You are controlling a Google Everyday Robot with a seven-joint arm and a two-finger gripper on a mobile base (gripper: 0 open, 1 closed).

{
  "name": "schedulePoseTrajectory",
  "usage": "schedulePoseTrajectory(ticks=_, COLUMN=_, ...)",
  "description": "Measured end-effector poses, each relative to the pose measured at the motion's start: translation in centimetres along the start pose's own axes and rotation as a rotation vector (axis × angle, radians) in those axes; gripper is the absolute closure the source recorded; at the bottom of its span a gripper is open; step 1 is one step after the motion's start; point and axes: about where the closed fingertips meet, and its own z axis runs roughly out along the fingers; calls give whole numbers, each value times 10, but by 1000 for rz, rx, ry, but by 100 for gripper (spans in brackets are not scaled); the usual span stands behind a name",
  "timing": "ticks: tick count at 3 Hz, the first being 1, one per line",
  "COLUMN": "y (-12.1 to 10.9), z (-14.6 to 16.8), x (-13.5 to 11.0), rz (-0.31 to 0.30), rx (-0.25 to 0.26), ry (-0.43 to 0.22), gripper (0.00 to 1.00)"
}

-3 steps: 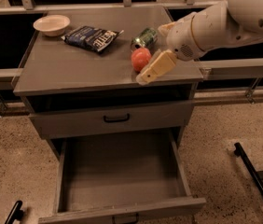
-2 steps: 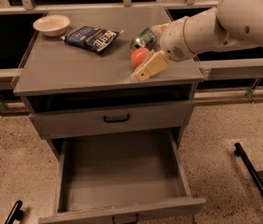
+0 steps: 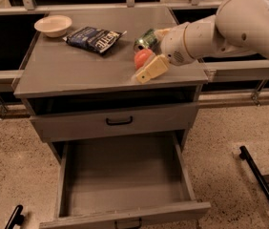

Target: Place apple into middle drawer

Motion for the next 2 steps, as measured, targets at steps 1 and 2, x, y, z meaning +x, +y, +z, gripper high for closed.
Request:
schedulePoseTrajectory(ticks=1, y=-13, z=16, x=11, rz=29, rx=19, ry=-21, gripper=0)
schedulePoseTrajectory(ticks=2, y=-37, z=38, x=41, rz=138, rx=90, ry=-64, gripper=0)
